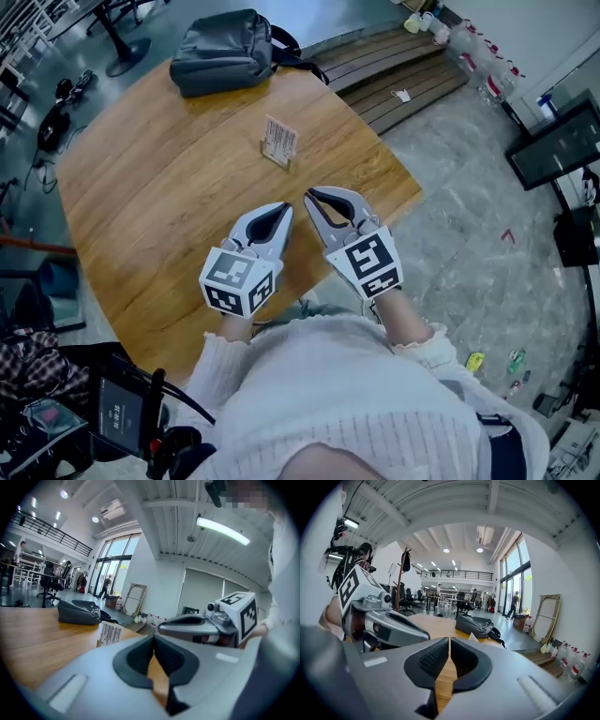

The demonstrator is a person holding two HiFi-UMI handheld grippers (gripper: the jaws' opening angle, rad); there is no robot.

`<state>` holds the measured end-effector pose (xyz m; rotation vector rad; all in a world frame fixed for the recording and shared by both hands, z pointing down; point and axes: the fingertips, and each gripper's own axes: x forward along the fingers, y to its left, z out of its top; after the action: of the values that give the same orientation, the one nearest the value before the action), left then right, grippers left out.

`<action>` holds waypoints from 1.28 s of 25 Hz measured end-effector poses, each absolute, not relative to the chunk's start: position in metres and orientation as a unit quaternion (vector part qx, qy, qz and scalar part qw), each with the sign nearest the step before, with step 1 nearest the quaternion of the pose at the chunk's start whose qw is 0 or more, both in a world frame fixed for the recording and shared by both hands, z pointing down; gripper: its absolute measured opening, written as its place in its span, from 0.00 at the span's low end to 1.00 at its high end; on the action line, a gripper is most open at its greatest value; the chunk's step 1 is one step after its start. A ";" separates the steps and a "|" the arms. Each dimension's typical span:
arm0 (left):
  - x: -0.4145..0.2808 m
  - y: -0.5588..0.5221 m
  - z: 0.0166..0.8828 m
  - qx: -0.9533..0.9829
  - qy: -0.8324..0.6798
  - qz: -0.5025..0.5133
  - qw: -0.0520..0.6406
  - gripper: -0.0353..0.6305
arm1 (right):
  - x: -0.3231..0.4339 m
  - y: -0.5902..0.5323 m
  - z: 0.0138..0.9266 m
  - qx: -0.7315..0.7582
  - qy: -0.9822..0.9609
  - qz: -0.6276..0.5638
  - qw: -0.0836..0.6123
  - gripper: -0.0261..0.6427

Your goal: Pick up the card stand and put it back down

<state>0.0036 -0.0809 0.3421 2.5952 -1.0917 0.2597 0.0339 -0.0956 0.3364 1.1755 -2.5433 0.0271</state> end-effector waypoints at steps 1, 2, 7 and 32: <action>0.004 -0.080 0.343 0.907 -0.379 0.087 0.159 0.06 | 0.034 -0.095 0.335 0.416 -0.894 0.010 0.163 0.05; 0.005 -0.079 0.343 0.908 -0.377 0.083 0.163 0.06 | 0.035 -0.093 0.333 0.418 -0.895 0.012 0.157 0.04; 0.006 -0.065 0.343 0.905 -0.383 0.085 0.164 0.06 | 0.043 -0.075 0.330 0.418 -0.896 0.026 0.151 0.04; 0.008 -0.069 0.346 0.906 -0.379 0.101 0.158 0.06 | 0.032 -0.074 0.345 0.384 -0.908 0.096 0.139 0.04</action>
<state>0.0084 -0.0686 0.3464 2.5913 -1.0850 0.2885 0.0320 -0.0736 0.3450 1.1093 -2.6244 0.2781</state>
